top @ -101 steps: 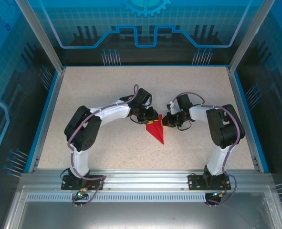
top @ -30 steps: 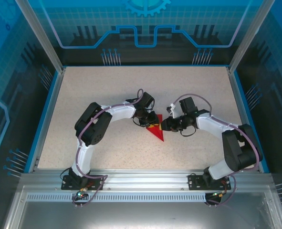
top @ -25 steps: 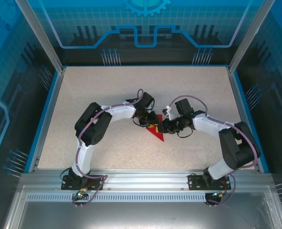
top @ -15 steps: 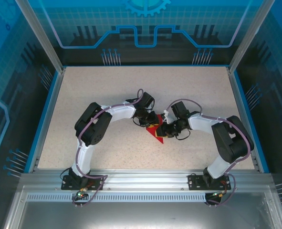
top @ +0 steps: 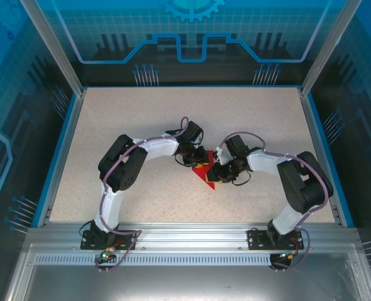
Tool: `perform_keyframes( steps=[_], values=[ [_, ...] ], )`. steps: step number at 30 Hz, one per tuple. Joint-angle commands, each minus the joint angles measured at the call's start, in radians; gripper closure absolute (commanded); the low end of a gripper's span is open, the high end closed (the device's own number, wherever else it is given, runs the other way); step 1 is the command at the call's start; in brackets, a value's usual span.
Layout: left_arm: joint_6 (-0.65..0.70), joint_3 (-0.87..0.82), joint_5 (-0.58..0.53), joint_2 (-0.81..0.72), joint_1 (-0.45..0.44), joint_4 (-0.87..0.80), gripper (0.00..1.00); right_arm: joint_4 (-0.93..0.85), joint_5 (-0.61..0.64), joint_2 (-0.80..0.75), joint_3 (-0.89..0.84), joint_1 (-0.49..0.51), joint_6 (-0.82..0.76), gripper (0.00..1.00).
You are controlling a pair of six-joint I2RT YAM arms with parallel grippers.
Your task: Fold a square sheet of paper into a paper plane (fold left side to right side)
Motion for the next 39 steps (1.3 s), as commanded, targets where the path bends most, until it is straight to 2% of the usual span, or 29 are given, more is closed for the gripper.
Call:
perform_keyframes(
  steps=[1,12,27,31,39],
  values=[
    [0.016,-0.02,-0.05,0.009,-0.009,-0.071,0.76,-0.037,0.006,0.02,-0.021,0.024,-0.014,0.73],
    [0.015,-0.019,-0.058,0.012,-0.004,-0.076,0.76,-0.036,0.029,0.014,-0.052,0.039,-0.005,0.73],
    [0.018,-0.025,-0.056,0.003,0.004,-0.077,0.76,-0.09,0.128,0.049,-0.069,0.055,0.004,0.74],
    [0.032,-0.023,-0.065,-0.02,0.011,-0.091,0.76,-0.103,0.162,0.068,-0.065,0.053,0.024,0.79],
    [0.032,-0.022,-0.072,0.003,0.021,-0.097,0.76,-0.098,0.11,0.019,-0.094,0.054,0.015,0.8]
  ],
)
